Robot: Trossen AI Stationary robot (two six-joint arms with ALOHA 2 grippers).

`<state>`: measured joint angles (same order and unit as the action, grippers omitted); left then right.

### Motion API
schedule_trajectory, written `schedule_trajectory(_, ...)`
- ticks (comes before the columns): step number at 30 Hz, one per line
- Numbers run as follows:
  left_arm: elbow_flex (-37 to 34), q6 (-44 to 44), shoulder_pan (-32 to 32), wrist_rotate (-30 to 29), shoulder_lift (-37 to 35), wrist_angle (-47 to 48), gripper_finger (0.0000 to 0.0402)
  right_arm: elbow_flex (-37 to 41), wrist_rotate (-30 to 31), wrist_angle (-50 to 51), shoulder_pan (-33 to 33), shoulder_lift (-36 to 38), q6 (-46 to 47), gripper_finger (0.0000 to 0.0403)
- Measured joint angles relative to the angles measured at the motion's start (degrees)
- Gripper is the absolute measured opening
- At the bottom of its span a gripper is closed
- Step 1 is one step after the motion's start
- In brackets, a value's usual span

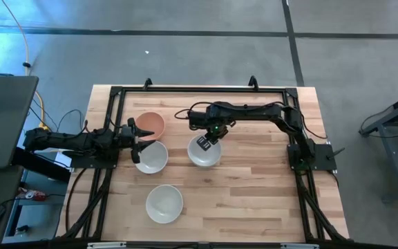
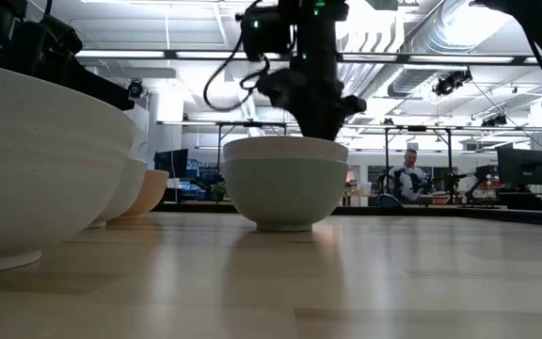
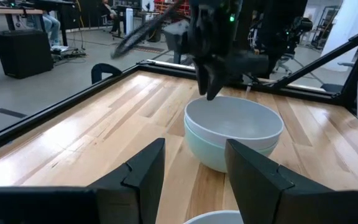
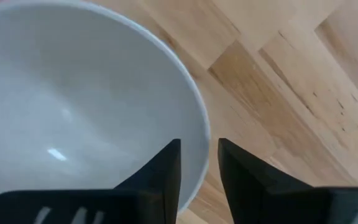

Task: Nest bowls inside each other
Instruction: Stack the white bowl on the green bowl, then stack the light orange bowl on the white bowl

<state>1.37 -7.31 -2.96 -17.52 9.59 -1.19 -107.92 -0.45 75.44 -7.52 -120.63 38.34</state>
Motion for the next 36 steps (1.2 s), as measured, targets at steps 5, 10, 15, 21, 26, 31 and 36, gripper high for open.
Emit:
schedule_trajectory(5,0.0,-0.2,0.0,-1.0,0.0,-0.1,0.0156,-3.3,-0.6,-2.7,0.9,2.0,-4.1,0.0107)
schedule_trajectory(10,0.0,-1.1,0.0,-4.8,0.0,-0.4,0.0156,-5.0,-4.0,-10.6,1.9,5.5,-11.2,0.011)
schedule_trajectory(15,0.0,-1.5,0.0,-6.6,0.0,-0.6,0.0156,-5.2,-8.9,-20.3,2.6,8.7,-18.9,0.011)
schedule_trajectory(21,2.7,-0.8,0.0,-13.0,-0.1,3.1,0.0156,-5.2,-19.7,-34.5,2.7,12.8,-25.0,0.011)
schedule_trajectory(26,9.6,1.8,0.0,-21.9,-0.1,13.4,0.0156,-5.2,-30.6,-46.3,2.7,17.3,-29.6,0.011)
schedule_trajectory(31,15.3,1.0,-1.0,-26.1,-0.1,19.5,0.0156,-5.2,-36.9,-51.7,2.7,22.2,-34.2,0.011)
schedule_trajectory(36,17.2,-4.0,-3.1,-25.6,0.1,23.4,0.0156,-5.2,-37.7,-52.3,2.7,27.2,-39.7,0.011)
